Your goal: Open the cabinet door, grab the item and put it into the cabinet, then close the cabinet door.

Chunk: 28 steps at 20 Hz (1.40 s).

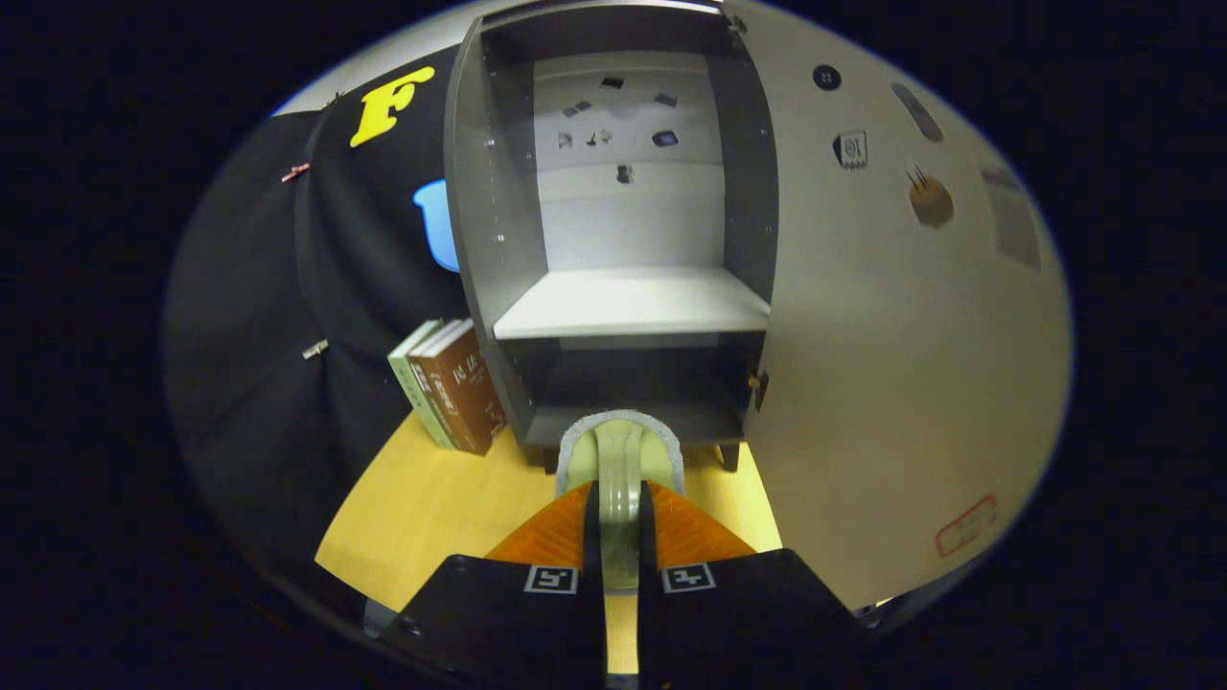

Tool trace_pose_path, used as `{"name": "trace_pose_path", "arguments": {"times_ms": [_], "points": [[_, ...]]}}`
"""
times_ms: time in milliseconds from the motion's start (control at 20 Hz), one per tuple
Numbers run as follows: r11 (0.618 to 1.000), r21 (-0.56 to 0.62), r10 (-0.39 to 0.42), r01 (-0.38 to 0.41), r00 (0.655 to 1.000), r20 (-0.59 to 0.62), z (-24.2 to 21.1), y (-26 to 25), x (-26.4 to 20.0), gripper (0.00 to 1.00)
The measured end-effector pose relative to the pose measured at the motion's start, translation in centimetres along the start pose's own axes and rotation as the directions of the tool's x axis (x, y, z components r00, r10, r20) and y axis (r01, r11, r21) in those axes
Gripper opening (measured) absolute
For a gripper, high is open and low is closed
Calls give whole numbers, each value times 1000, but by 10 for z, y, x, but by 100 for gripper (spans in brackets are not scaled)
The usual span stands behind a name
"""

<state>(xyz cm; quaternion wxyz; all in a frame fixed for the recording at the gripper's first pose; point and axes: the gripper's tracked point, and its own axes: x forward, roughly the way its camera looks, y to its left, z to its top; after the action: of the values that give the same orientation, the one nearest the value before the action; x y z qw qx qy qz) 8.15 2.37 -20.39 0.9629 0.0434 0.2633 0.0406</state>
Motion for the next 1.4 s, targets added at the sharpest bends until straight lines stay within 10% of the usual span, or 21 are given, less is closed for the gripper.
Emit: {"name": "trace_pose_path", "arguments": {"times_ms": [650,1400], "points": [[999,24,-29,27,993,112,158,15,107,17],[989,10,-147,147,989,7,164,-36,263,18]]}}
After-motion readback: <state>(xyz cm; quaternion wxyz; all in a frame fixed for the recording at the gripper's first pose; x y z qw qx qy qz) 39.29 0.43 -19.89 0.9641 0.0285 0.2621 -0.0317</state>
